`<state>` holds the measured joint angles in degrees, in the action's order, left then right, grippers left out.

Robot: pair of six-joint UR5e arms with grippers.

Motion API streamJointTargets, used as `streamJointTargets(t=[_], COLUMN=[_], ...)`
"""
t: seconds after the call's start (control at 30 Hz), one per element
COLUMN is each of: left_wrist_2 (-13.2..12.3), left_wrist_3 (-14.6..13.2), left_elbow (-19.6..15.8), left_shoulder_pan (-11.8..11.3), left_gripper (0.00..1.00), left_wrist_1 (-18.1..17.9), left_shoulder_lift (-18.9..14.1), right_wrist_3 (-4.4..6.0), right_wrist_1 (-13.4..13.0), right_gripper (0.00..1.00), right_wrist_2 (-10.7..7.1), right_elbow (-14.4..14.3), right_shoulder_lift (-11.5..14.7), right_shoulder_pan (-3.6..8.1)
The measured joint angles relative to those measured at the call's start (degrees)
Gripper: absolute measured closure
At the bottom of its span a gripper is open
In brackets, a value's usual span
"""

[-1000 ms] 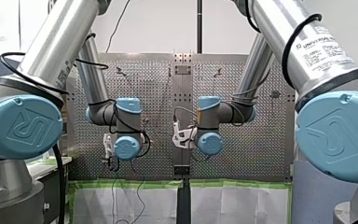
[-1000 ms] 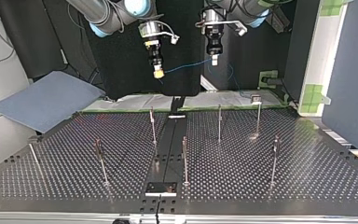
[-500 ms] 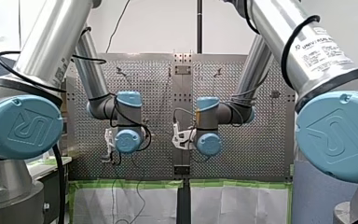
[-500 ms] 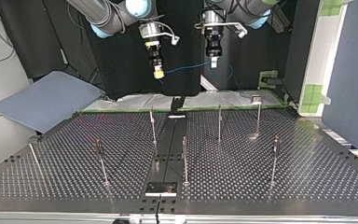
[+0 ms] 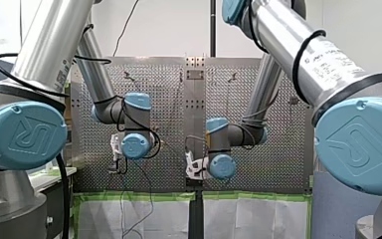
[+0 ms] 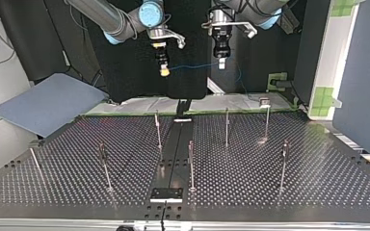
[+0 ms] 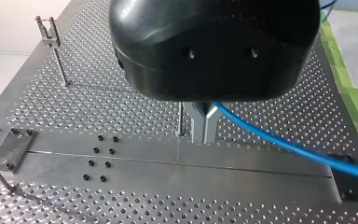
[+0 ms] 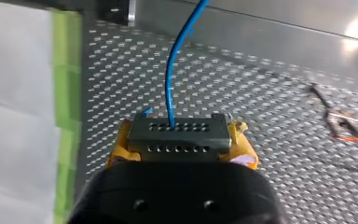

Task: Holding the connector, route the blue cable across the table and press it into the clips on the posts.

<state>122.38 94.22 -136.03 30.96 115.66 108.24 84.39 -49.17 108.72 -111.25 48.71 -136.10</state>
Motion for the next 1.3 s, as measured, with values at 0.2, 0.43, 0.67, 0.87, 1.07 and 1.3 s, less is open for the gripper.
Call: streamJointTargets(t=[0.2,0.43,0.67,0.87,1.07,1.3], left_wrist_2=[-0.54,-0.41,1.91,3.90,2.71,1.81], left_wrist_3=[-0.78,-1.22,-1.16,-1.84,-2.73,-2.69], left_elbow=[0.45,1.09,0.42,-0.61,-0.88,2.01], left_shoulder_pan=[-0.09,-0.44,-1.40,-2.11,-2.76,-3.14], left_gripper=[1.00,1.00,1.00,1.00,1.00,1.00], left_wrist_1=[0.91,4.16,7.23,9.67,10.42,11.67], left_shoulder_lift=[-0.82,-4.10,-7.76,-8.33,-8.47,-8.48], right_wrist_3=[0.00,1.43,4.31,5.60,7.43,7.92], right_wrist_1=[2.32,4.18,5.36,7.56,10.22,10.97], right_gripper=[1.00,1.00,1.00,1.00,1.00,1.00], right_wrist_2=[0.01,0.80,0.32,-2.10,-5.73,-9.92], right_elbow=[0.02,1.32,1.66,1.70,1.83,2.56], right_shoulder_lift=[-0.20,1.94,5.79,9.33,13.09,17.32], right_shoulder_pan=[0.00,-0.15,-0.31,-0.33,-0.02,-0.09])
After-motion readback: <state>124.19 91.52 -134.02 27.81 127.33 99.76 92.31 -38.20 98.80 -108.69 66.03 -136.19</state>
